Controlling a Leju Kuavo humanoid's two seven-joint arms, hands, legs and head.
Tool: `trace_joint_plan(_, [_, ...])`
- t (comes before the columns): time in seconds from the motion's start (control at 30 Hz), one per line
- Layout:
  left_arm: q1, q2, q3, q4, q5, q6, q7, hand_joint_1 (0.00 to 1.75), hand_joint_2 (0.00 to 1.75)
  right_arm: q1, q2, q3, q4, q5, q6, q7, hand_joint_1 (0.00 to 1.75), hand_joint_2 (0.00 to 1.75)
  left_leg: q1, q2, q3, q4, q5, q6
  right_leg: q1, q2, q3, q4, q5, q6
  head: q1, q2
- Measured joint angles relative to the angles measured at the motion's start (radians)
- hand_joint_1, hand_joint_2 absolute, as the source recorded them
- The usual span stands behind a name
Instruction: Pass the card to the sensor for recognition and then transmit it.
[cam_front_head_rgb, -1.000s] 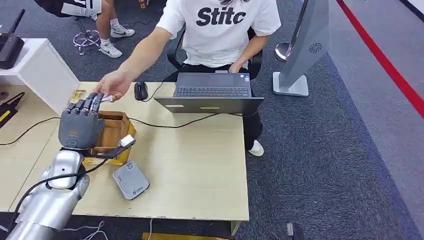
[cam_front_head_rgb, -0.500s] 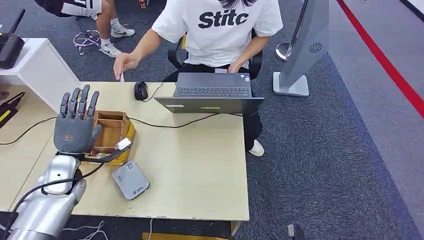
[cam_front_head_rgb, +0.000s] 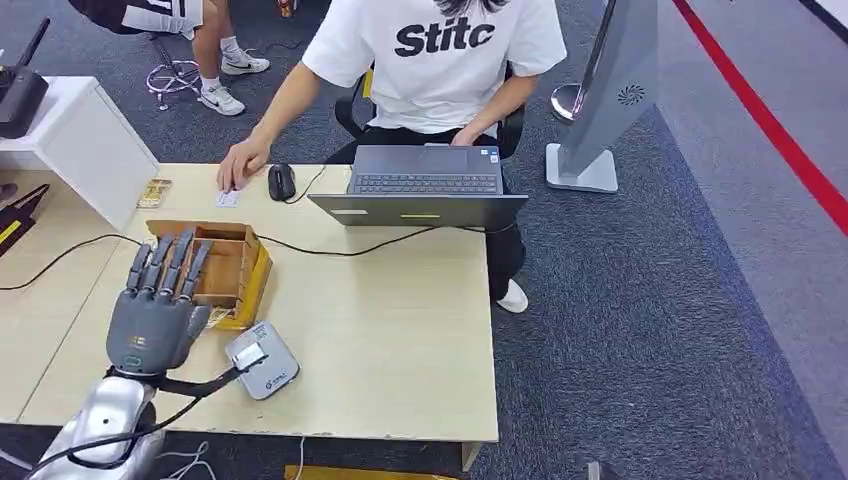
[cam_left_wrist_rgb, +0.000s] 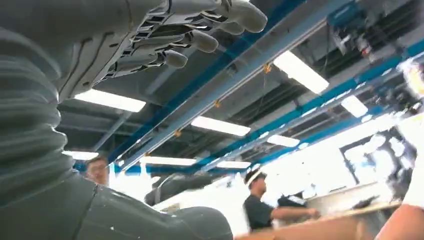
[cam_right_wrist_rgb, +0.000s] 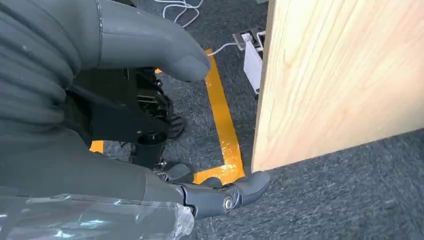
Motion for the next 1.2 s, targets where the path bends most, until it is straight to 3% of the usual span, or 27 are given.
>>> trace_joint_plan(0.07, [0.018,0.008,-0.014,0.018,0.0,0.031,0.042,0.0,1.75,0.002,-0.001,-0.008,0.0,-0.002,0.0,0.0,0.0,1.75,0.0,0.0,0.0,0.0,0.0,0.0,0.0,0.0,0.0,0.0,0.0,0.0,0.0,0.0])
trace_joint_plan(0.23, [0.024,0.018,-0.054,0.042,0.0,0.046,0.075,0.0,1.75,0.003,-0.002,-0.014,0.0,0.0,0.0,-0.001,0.0,1.75,0.0,0.0,0.0,0.0,0.0,0.0,0.0,0.0,0.0,0.0,0.0,0.0,0.0,0.0])
trace_joint_plan(0.5, [0.02,0.018,-0.101,0.075,0.0,0.047,0.082,0.0,1.75,0.003,-0.002,-0.019,0.0,0.0,0.002,-0.001,0.0,1.75,0.0,0.0,0.0,0.0,0.0,0.0,0.0,0.0,0.0,0.0,0.0,0.0,0.0,0.0])
trace_joint_plan(0.67, [0.007,0.032,-0.144,0.141,0.0,0.047,0.151,0.0,1.75,0.003,-0.002,-0.019,0.0,0.001,0.003,-0.002,0.0,1.75,0.0,0.0,0.0,0.0,0.0,0.0,0.0,0.0,0.0,0.0,0.0,0.0,0.0,0.0])
trace_joint_plan(0.9, [-0.017,0.036,-0.153,0.275,0.0,0.049,0.149,0.0,1.75,0.002,-0.002,-0.019,0.0,0.007,0.003,0.001,0.0,1.75,0.0,0.0,0.0,0.0,0.0,0.0,0.0,0.0,0.0,0.0,0.0,0.0,0.0,0.0])
trace_joint_plan(1.2, [-0.029,0.036,-0.153,0.331,0.0,0.05,0.149,0.0,1.75,0.002,-0.002,-0.019,0.0,0.007,0.003,0.001,0.0,1.75,0.0,0.0,0.0,0.0,0.0,0.0,0.0,0.0,0.0,0.0,0.0,0.0,0.0,0.0])
